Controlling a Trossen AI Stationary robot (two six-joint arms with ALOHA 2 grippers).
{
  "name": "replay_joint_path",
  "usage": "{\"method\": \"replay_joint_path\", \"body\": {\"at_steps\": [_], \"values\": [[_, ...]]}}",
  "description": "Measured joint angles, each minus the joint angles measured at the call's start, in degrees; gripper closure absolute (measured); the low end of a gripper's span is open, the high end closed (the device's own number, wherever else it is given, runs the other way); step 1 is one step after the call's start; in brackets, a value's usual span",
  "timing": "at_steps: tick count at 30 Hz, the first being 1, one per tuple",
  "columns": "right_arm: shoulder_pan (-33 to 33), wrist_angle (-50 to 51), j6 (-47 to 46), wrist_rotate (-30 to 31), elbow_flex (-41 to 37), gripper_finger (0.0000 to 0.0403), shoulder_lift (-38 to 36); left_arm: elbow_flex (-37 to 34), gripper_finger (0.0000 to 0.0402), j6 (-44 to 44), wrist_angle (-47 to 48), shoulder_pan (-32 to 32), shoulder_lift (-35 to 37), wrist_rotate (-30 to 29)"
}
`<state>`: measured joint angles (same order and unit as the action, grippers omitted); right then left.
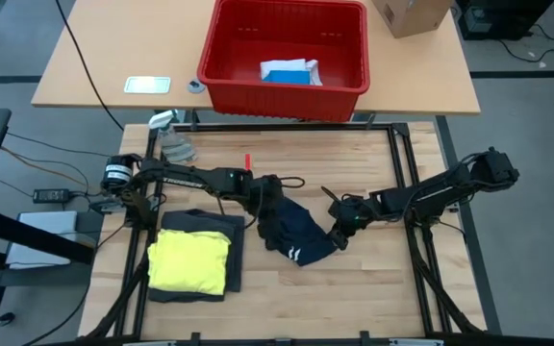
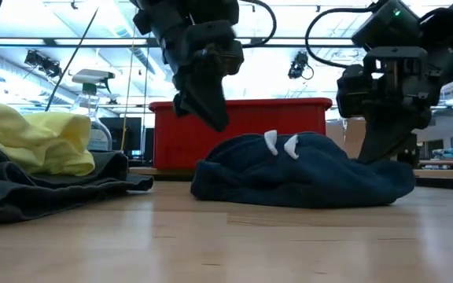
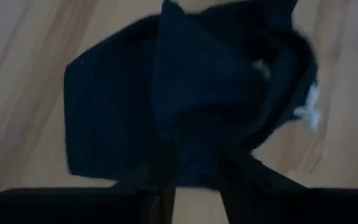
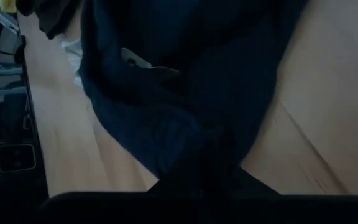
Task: Fold Laundry from Bin
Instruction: Fold the dark blue short
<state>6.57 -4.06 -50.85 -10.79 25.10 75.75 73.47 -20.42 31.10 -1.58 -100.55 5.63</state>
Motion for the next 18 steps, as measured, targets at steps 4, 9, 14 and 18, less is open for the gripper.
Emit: {"method": "replay_joint_path", "body": {"at_steps": [4,9,14,18], "values": [[0.52,5.17,-0.52,-0.34,0.02,0.0398,-5.0,0.0,0.0258,12.76,3.46,0.67,0.0,-0.16],[-0.53,12.05,-2.42,-3.45,0.02,0.04,-13.1,-0.02,0.0224,37.82,5.78,4.01,-0.46,-4.41],[-3.5,14.71,-3.14,-6.45,0.02,0.0401,-15.86,-0.04,0.0169,43.66,-1.84,4.58,-2.81,-9.51],[-4.52,15.35,-4.73,-7.15,0.02,0.0402,-15.79,0.0,0.0119,46.27,-7.38,4.15,-5.89,-9.59]]}}
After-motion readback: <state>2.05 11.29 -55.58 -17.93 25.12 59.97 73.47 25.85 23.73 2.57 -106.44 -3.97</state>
